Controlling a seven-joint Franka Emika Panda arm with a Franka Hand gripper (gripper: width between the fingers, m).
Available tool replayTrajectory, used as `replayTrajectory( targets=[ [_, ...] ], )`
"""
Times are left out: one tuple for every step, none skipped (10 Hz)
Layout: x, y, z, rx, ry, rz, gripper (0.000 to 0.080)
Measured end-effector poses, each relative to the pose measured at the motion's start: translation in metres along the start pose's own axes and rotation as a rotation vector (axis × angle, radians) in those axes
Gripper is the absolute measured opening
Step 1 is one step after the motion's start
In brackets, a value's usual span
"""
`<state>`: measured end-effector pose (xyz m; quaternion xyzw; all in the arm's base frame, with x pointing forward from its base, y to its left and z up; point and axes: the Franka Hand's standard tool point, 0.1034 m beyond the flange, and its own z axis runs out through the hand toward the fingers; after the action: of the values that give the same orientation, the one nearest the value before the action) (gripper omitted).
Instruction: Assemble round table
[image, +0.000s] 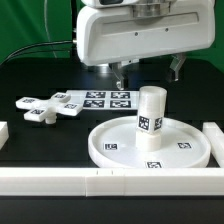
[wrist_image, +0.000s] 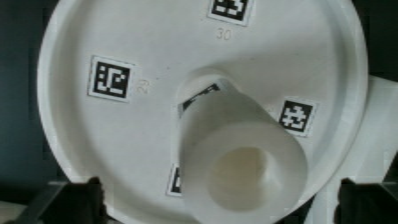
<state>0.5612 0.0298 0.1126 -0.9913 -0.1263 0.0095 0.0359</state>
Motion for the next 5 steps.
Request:
replayTrajectory(
  targets=[
    [0.001,0.001,0.002,-0.005,0.016,0.000,0.0649],
    [0.000,0.001,0.003,-0.005,0.014,0.000,0.0649],
    [0.001,0.001,0.004,-0.009,0.016,-0.006,0.0649],
    [0.001,0.001,0.010,-0.020,0.024,-0.020,0.0649],
    [0.001,0.000,0.014,-0.023,0.020,-0.026,0.0649]
  ],
)
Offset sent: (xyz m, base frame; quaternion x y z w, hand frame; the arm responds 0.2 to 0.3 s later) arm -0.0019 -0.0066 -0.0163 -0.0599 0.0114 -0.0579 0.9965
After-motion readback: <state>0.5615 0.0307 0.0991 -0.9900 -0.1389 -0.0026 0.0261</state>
